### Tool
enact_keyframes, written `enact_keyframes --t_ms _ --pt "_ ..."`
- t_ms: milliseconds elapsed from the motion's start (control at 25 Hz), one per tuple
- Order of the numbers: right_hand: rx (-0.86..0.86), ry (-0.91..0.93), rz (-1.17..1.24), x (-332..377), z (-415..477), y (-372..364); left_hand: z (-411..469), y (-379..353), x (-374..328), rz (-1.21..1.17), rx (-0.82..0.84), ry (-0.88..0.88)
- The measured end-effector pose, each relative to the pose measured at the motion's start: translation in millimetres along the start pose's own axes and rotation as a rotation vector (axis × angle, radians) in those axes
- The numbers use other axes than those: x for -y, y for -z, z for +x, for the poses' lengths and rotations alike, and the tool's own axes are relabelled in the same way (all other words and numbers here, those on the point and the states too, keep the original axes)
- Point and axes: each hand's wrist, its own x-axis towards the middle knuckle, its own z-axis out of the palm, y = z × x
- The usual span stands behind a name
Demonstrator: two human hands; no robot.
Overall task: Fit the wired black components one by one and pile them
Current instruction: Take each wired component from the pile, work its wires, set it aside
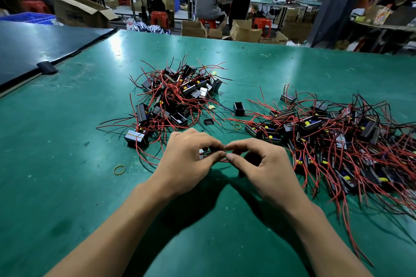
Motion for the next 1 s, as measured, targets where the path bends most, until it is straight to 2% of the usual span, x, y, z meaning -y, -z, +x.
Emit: enact_keyframes --t_ms 240,360,440,640,720,800,920,1000 --pt "0.004 0.111 -0.039 -4 3 5 2 3 -1 -0.072 0.067 0.013" --pt "-0.005 0.053 -0.027 -4 2 5 2 2 0 -0.082 0.05 0.001" --pt "0.022 -0.102 0.058 -1 3 1 0 1 -2 -0.035 0.013 -0.029" --pt "0.018 -0.69 0.703 5 6 -9 -4 -6 -11 0.227 -0.109 -0.121" --pt "-0.006 -0.764 0.821 5 5 -12 -5 -7 -11 0.273 -0.117 -0.132" --pt "-0.034 -0.626 0.692 6 3 -13 -5 -6 -10 0.268 -0.119 -0.082" --pt "-0.06 -0.202 0.107 3 -1 -13 -5 -4 -10 0.242 -0.122 0.014" --pt "-0.102 -0.064 -0.03 0 -3 -14 -4 -4 -10 0.218 -0.123 0.061"
